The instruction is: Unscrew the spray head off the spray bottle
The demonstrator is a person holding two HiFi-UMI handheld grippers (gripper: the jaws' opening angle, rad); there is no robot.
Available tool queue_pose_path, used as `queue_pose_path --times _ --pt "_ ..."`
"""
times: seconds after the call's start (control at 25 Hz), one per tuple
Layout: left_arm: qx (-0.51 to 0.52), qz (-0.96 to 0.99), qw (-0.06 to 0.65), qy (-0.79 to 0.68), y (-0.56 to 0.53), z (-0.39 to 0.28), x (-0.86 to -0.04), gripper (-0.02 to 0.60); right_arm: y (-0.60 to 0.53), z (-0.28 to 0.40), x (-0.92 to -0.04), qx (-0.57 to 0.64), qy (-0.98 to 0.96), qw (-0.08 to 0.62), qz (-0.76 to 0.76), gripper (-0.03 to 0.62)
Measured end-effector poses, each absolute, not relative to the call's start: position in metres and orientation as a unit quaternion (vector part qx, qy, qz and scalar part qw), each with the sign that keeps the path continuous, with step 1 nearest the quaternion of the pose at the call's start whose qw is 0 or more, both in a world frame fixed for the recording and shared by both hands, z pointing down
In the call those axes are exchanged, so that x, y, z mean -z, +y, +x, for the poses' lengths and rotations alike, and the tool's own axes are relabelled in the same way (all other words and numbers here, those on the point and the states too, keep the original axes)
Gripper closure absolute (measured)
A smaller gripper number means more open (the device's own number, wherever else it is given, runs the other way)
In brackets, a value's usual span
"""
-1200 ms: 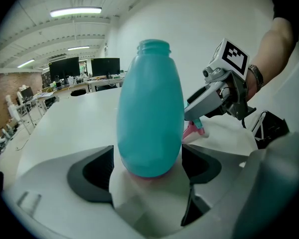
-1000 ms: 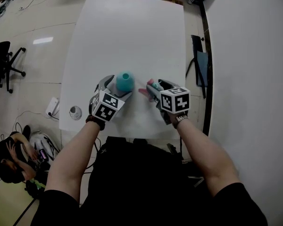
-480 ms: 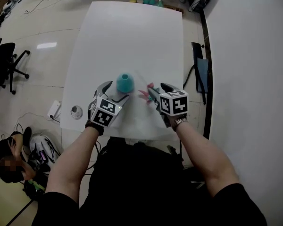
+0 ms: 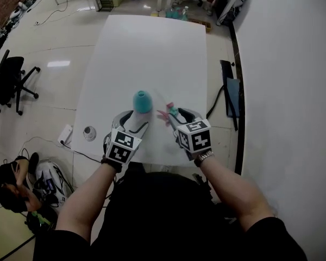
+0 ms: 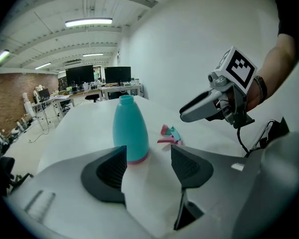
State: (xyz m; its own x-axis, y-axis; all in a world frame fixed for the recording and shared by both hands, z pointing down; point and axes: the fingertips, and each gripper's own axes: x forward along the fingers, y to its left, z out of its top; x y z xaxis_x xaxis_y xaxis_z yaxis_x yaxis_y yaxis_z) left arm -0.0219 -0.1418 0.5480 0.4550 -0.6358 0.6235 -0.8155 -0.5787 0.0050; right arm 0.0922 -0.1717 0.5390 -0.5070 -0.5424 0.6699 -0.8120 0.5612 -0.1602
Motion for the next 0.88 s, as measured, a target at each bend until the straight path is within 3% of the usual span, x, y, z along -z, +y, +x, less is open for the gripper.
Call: queue_pose_path --times 0.24,0.4,0.56,0.88 --pt "-0.269 0.848 0.145 -0.434 -0.137 0.000 -0.519 0.327 -0.162 0.088 -0.506 -0.197 -0.859 0.250 0.400 0.601" --pt "-0.252 0.852 0.144 -0.435 -0.135 0.015 -0.501 0.398 -0.154 0.086 -0.491 -0.179 -0.869 0.245 0.391 0.602" --pt "-0.237 0.861 0.134 -0.430 -0.131 0.028 -0.484 0.566 -0.147 0.083 -0.481 -0.172 -0.876 0.239 0.381 0.602" --pt "-0.224 0.863 0.133 -0.433 -0.124 0.039 -0.471 0.566 -0.136 0.078 -0.466 -0.153 -0.890 0.219 0.368 0.603"
